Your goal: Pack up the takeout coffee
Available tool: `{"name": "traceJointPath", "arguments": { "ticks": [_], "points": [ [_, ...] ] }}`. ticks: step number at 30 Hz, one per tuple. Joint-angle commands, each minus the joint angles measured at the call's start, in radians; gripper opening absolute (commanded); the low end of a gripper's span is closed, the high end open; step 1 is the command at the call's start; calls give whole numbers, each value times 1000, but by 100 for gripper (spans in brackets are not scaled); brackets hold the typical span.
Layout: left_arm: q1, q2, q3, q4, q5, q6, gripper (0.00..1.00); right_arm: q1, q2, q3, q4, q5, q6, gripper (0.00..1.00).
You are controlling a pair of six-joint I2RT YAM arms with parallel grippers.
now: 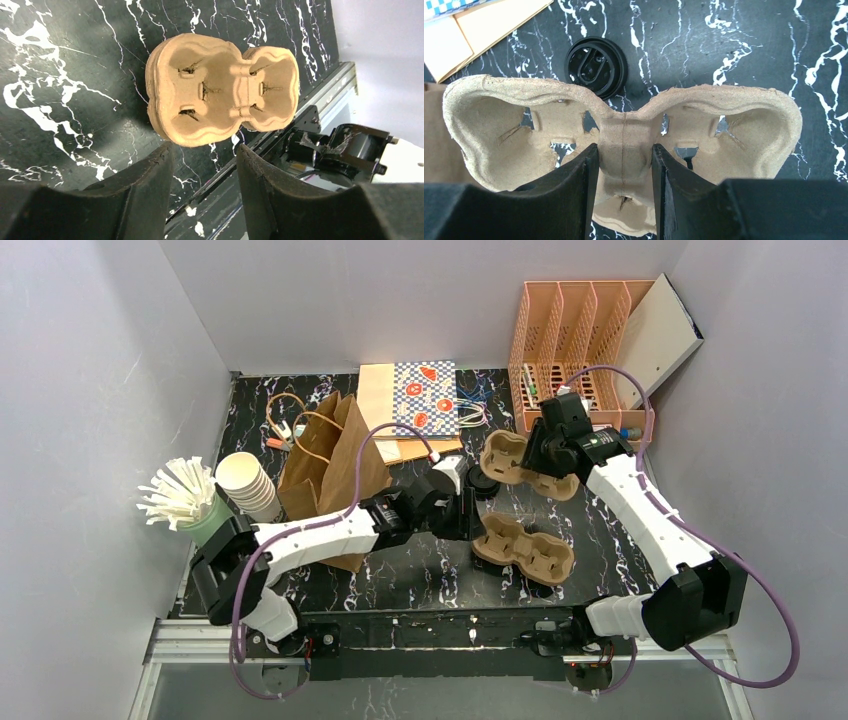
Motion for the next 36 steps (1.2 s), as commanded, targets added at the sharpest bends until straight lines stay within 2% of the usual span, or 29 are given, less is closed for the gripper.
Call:
{"name": "traceJointPath", "arguments": {
  "ticks": [1,7,12,20,24,28,29,32,34,36],
  "points": [
    [-43,-78,94,-175,-149,149,46,-2,7,42,14,-98,-44,40],
    [-48,-178,290,-420,-287,245,45,18,69,47,50,-286,-190,45],
    [-47,-254,479,-633,-418,317,45,104,135,77,46,-247,-200,46],
    [-44,-271,749,-884,-668,387,45,360,269,162,65,-157,-213,49],
    [-29,-272,824,-966,-786,396,44,476,358,221,48,-137,-244,52],
    [-21,-309,830,-984,-846,396,43,539,426,249,22,-159,-269,55],
    [-21,-319,821,-980,-854,394,43,547,439,250,14,-166,-270,57],
    [-21,-338,794,-968,-850,393,44,557,448,236,-4,-173,-248,88],
    [-21,-345,764,-949,-833,391,44,564,413,209,6,-169,-227,97],
    [-20,-343,743,-941,-821,388,44,564,348,181,12,-164,-200,98]
  ]
}}
